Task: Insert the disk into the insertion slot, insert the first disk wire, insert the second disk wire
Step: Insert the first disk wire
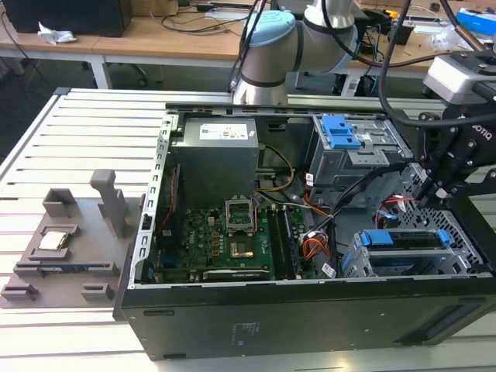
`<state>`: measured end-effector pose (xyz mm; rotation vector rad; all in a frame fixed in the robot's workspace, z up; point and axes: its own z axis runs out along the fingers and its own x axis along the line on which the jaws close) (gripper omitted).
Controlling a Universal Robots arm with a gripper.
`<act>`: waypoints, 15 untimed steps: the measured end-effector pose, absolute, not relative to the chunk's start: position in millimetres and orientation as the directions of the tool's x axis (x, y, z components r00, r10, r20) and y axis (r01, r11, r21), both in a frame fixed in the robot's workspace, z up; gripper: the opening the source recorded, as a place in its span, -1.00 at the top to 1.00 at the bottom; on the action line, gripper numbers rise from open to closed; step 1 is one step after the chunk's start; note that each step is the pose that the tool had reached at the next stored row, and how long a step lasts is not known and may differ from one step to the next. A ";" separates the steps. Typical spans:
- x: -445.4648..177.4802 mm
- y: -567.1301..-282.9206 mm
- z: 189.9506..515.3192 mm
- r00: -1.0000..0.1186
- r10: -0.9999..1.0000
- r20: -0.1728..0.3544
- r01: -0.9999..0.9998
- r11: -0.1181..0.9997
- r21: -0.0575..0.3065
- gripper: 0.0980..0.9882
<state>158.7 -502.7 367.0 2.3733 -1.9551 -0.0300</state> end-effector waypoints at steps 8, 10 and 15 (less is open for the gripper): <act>149.9 -502.6 366.4 0.141 -0.990 0.027 -0.988 -0.139 0.064 0.85; 149.9 -502.7 366.3 0.115 -0.993 0.027 -0.992 -0.113 0.064 0.85; 149.9 -502.6 366.0 -0.001 -1.000 0.027 -0.998 0.003 0.064 0.85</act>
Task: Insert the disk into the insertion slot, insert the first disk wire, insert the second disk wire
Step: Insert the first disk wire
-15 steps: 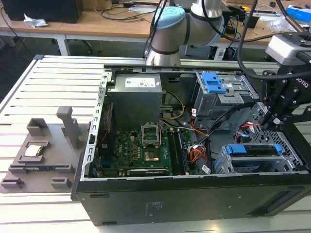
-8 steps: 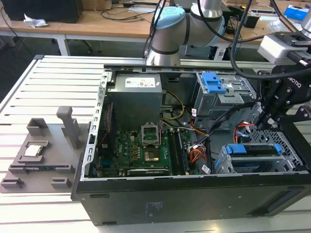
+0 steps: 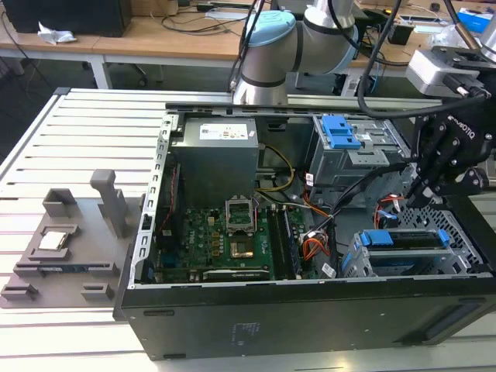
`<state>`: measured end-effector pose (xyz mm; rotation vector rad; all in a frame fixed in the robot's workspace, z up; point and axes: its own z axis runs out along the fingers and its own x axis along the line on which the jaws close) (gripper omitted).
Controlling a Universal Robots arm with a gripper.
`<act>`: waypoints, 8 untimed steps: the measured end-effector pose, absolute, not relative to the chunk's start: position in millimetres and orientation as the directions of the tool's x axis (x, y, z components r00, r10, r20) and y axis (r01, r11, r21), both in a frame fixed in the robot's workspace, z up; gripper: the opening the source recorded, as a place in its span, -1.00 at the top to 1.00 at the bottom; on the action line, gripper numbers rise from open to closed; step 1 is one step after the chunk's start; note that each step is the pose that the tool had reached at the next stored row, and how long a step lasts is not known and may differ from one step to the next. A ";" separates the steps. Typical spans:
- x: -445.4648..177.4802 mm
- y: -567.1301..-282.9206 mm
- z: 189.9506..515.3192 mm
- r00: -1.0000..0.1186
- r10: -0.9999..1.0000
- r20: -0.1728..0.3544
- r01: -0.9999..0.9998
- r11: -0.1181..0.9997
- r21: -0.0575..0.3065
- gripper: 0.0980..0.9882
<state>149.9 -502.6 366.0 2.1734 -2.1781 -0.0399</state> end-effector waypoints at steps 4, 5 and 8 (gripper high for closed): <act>150.0 -503.6 366.0 -0.007 -1.000 0.027 -0.998 0.009 0.064 0.85; 150.1 -506.4 365.6 -0.007 -1.000 0.027 -0.998 0.009 0.064 0.85; 150.0 -515.4 362.2 -0.013 -1.000 0.027 -0.998 0.014 0.064 0.85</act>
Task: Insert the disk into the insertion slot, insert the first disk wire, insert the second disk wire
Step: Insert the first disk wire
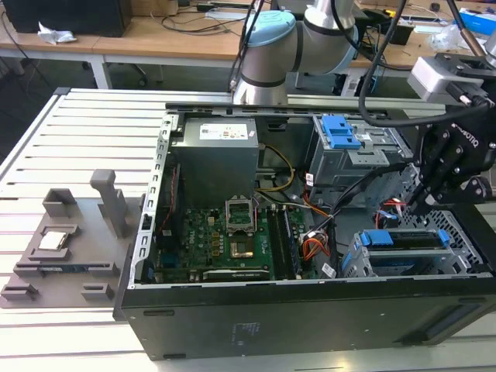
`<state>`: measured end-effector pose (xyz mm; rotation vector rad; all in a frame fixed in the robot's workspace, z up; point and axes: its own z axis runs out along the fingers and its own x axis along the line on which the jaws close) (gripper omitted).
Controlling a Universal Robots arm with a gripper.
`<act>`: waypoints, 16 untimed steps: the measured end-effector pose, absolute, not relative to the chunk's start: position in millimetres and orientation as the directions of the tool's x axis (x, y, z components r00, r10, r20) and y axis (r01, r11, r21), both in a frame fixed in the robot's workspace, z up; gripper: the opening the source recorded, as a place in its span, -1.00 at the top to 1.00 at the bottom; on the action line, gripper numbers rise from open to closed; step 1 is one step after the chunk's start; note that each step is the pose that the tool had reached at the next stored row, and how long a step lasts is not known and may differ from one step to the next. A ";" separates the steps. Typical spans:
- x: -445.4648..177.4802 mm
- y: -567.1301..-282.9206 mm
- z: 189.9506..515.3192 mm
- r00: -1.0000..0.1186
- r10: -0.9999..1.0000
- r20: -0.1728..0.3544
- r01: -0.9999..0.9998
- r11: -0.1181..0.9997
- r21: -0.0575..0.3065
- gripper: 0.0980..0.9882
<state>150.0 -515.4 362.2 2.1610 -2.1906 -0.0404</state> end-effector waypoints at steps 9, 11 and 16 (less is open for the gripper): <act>151.2 -524.7 346.7 -0.027 -0.999 0.028 -0.998 0.029 0.064 0.85; 151.3 -527.7 345.2 -0.034 -0.999 0.028 -0.997 0.036 0.064 0.85; 154.9 -527.7 343.2 -0.034 -0.999 0.028 -0.997 0.036 0.064 0.85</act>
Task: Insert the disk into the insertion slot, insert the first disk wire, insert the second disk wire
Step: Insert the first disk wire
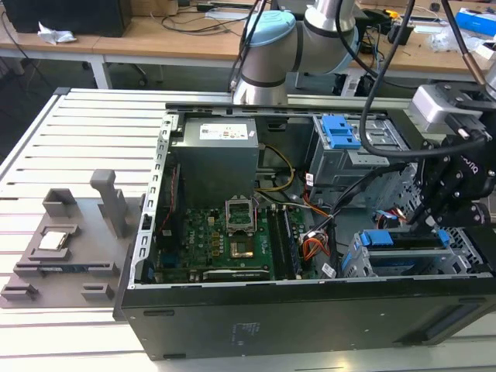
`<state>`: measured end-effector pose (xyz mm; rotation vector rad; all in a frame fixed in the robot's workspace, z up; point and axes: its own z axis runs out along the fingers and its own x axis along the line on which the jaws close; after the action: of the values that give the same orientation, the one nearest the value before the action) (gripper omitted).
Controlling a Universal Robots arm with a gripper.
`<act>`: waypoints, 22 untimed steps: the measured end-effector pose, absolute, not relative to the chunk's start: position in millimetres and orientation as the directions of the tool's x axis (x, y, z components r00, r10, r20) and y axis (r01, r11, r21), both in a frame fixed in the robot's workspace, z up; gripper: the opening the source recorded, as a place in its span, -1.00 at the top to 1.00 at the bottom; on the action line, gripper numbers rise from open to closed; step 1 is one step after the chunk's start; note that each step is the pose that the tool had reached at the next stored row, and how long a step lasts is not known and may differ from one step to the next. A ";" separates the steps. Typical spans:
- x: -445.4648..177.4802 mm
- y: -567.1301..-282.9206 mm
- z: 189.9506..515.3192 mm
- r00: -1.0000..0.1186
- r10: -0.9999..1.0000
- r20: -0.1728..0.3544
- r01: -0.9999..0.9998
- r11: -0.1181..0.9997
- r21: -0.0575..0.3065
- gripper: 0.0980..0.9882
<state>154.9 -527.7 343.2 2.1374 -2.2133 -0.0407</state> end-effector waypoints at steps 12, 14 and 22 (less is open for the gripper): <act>158.5 -527.7 333.6 -0.034 -0.999 0.028 -0.997 0.036 0.064 0.85; 158.6 -527.6 332.3 -0.034 -0.999 0.025 -0.997 0.036 0.064 0.82; 158.5 -527.6 359.1 -0.034 -0.999 0.028 -0.997 0.036 0.064 0.68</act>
<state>158.5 -527.6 359.1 2.1374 -2.2134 -0.0407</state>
